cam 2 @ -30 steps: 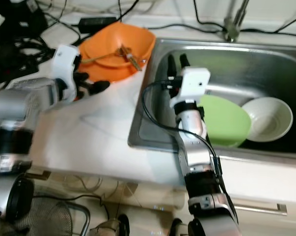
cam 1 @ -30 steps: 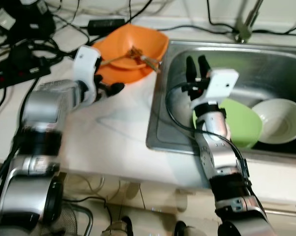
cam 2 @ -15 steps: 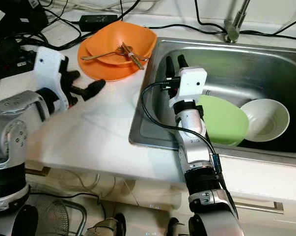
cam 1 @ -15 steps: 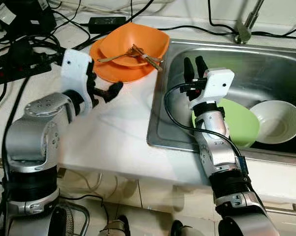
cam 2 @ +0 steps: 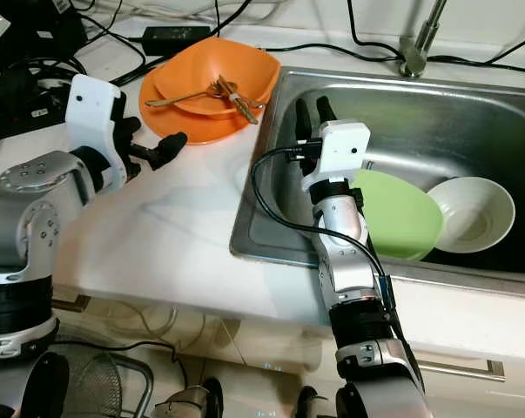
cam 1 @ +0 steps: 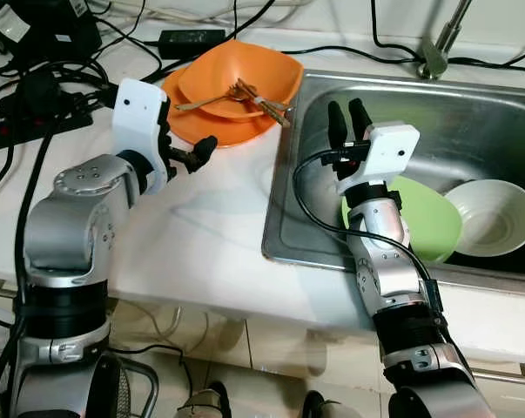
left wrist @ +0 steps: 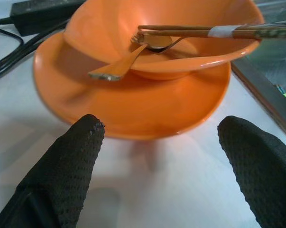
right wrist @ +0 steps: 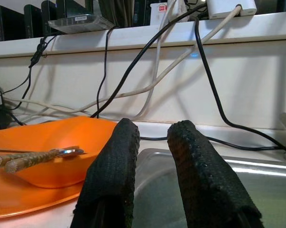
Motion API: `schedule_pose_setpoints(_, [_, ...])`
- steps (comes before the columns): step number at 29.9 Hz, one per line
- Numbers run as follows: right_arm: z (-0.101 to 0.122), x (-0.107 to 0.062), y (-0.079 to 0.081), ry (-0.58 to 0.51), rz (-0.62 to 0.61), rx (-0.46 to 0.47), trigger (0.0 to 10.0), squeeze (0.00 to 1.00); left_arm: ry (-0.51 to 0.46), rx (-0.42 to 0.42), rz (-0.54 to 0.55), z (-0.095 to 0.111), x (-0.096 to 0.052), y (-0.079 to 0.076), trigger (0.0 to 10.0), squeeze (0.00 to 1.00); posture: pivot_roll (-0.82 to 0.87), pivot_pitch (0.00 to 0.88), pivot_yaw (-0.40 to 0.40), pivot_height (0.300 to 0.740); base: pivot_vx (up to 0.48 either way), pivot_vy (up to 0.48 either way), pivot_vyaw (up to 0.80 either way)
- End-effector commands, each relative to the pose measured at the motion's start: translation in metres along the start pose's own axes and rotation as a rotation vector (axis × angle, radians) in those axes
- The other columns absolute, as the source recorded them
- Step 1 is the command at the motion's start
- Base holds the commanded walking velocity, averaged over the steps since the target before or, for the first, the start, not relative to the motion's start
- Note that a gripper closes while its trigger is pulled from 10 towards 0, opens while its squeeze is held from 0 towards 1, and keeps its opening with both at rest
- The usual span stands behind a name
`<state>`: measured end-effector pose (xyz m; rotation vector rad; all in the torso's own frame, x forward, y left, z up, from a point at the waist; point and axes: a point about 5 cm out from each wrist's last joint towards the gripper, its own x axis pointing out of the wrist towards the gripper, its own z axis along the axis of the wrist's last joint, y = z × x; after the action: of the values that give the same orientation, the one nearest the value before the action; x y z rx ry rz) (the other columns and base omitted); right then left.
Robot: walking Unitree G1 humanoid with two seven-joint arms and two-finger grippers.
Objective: Kitchen organization
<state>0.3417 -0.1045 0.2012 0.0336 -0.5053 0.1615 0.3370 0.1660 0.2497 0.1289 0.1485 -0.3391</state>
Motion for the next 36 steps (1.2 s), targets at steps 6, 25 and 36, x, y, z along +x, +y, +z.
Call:
schedule_pose_setpoints(6, [-0.028, -0.026, -0.007, 0.130, -0.042, 0.012, 10.0, 0.00, 0.008, 0.020, 0.001, -0.002, 0.028, 0.005, 10.0, 0.00, 0.14, 0.211, 0.090, 0.740, 0.000, 0.000, 0.00])
schedule_pose_setpoints(25, [-0.027, -0.039, -0.010, 0.148, -0.066, 0.000, 10.0, 0.00, 0.025, 0.010, -0.018, -0.003, 0.082, 0.000, 10.0, 0.00, 0.10, 0.237, 0.111, 0.740, 0.000, 0.000, 0.00])
schedule_pose_setpoints(36, [-0.026, -0.042, -0.010, 0.160, -0.072, -0.003, 10.0, 0.00, 0.073, 0.054, -0.043, -0.001, 0.095, -0.014, 10.0, 0.00, 0.10, 0.252, 0.120, 0.740, 0.000, 0.000, 0.00])
